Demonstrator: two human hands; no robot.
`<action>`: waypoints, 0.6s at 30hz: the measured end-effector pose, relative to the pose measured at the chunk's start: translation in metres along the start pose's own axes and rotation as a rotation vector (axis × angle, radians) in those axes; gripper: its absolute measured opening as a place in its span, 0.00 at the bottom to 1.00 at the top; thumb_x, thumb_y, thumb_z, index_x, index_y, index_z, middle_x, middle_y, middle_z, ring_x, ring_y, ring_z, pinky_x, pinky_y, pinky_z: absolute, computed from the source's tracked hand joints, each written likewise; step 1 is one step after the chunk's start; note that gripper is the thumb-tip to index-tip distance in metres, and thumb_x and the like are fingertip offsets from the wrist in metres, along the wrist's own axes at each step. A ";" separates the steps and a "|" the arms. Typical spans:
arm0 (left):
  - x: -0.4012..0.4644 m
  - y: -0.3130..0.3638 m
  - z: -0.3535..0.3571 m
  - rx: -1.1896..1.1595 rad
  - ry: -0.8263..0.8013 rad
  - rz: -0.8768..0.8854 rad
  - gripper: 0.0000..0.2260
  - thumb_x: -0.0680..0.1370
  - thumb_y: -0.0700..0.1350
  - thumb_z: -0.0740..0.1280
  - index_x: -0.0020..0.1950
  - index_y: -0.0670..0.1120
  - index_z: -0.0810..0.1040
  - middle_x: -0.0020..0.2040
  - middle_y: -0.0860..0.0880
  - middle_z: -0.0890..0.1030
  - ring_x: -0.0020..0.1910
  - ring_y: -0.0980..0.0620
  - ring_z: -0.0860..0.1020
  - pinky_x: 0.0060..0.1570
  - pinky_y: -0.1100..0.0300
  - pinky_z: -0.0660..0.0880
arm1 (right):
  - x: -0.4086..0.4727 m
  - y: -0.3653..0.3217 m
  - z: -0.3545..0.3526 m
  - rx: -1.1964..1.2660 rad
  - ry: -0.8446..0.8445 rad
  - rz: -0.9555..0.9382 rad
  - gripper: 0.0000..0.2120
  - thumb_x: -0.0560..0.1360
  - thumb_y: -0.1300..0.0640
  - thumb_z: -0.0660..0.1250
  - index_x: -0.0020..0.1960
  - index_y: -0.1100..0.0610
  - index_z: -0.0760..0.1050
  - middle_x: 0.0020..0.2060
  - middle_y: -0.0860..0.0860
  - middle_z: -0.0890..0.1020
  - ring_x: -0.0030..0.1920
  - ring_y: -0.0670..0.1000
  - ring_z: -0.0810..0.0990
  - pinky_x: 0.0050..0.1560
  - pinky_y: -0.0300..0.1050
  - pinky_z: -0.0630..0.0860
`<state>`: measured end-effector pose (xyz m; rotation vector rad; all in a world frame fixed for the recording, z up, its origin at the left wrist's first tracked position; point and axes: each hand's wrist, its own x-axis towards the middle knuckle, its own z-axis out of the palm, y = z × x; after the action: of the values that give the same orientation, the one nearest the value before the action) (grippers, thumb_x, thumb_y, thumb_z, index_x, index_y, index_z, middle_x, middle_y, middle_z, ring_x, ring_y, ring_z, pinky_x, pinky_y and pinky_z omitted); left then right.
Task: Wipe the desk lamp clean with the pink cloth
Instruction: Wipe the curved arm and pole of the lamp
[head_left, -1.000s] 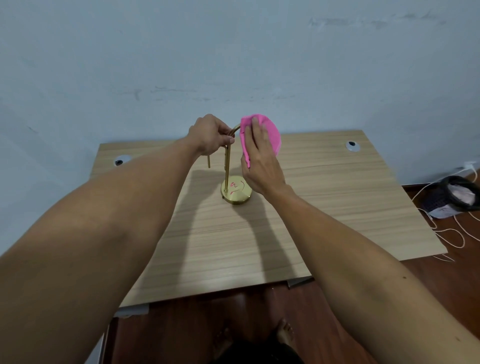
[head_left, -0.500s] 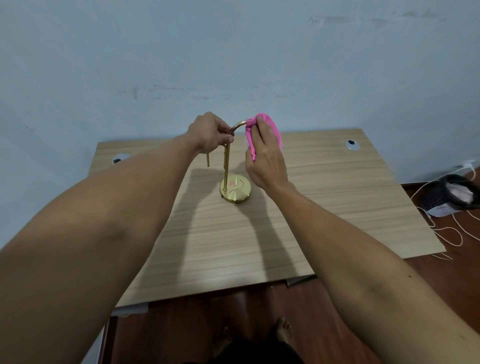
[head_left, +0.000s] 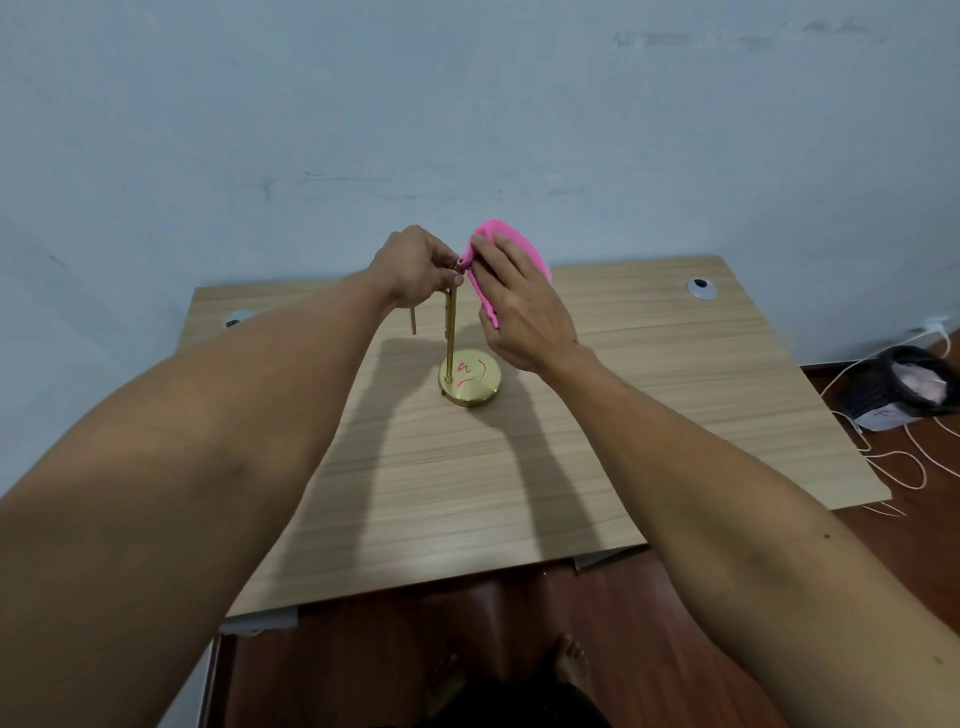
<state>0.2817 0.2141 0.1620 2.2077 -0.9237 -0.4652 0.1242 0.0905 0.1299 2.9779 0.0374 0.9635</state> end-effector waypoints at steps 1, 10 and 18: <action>0.000 0.001 0.000 0.001 0.000 0.002 0.06 0.75 0.44 0.77 0.51 0.47 0.88 0.46 0.48 0.88 0.50 0.51 0.86 0.61 0.50 0.80 | 0.001 0.000 0.000 0.009 0.016 0.006 0.25 0.76 0.61 0.60 0.71 0.69 0.75 0.73 0.64 0.74 0.77 0.60 0.65 0.80 0.58 0.64; -0.003 -0.002 0.001 0.001 0.011 -0.001 0.04 0.75 0.46 0.76 0.49 0.51 0.88 0.46 0.51 0.88 0.52 0.51 0.85 0.62 0.49 0.78 | -0.003 -0.007 -0.007 0.658 0.322 1.000 0.17 0.80 0.64 0.59 0.61 0.57 0.83 0.64 0.48 0.79 0.67 0.49 0.77 0.70 0.46 0.73; 0.000 0.000 0.001 -0.006 0.006 -0.014 0.03 0.74 0.46 0.77 0.48 0.51 0.88 0.44 0.51 0.88 0.49 0.52 0.86 0.61 0.50 0.79 | 0.033 -0.031 -0.017 0.942 0.139 1.037 0.25 0.81 0.58 0.54 0.77 0.55 0.73 0.75 0.47 0.75 0.77 0.47 0.69 0.80 0.51 0.64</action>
<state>0.2817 0.2135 0.1616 2.2105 -0.9033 -0.4669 0.1408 0.1226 0.1623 3.7058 -1.6141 1.5214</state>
